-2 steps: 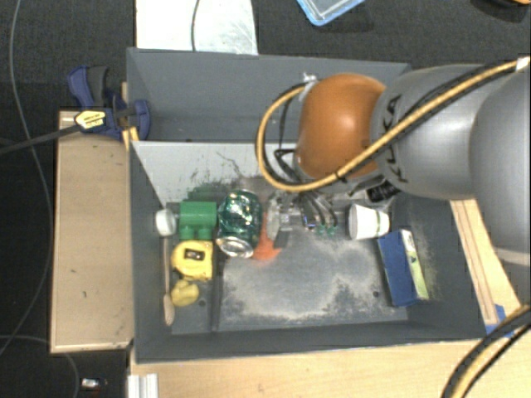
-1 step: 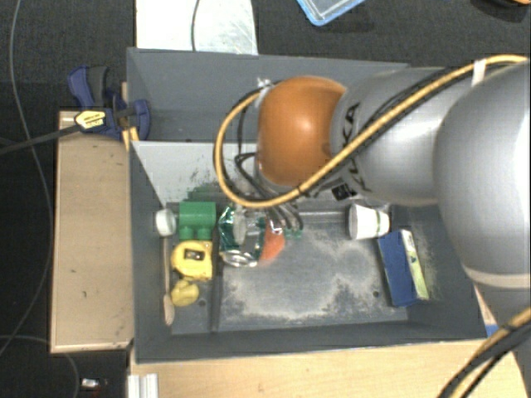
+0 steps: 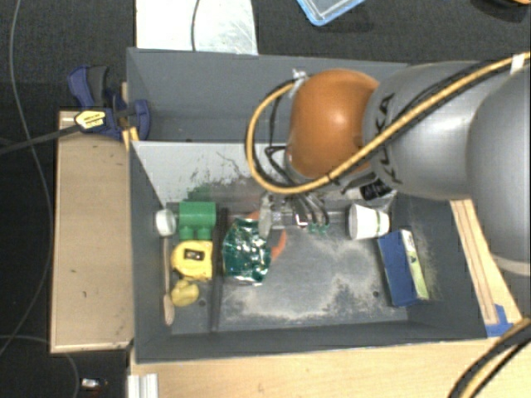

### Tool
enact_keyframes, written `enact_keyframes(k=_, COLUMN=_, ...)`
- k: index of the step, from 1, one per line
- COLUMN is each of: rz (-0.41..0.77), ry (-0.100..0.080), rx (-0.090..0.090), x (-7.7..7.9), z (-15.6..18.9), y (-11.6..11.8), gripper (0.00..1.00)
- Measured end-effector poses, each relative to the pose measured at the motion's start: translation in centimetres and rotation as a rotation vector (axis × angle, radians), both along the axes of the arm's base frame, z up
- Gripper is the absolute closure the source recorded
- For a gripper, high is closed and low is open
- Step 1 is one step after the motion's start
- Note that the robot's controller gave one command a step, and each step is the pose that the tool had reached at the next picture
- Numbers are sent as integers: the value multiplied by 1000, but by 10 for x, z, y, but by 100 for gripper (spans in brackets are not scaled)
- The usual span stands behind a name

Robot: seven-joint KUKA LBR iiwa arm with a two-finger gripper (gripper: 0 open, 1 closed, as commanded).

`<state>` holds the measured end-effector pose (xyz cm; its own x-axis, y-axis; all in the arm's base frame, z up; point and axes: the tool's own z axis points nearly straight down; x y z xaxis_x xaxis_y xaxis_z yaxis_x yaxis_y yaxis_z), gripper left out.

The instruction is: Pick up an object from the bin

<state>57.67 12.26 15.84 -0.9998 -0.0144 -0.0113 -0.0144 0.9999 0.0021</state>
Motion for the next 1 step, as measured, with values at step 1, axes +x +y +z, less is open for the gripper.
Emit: enact_keyframes(k=1, rz=125, ry=-3, rx=3, x=-21, z=-35, y=-31, gripper=100)
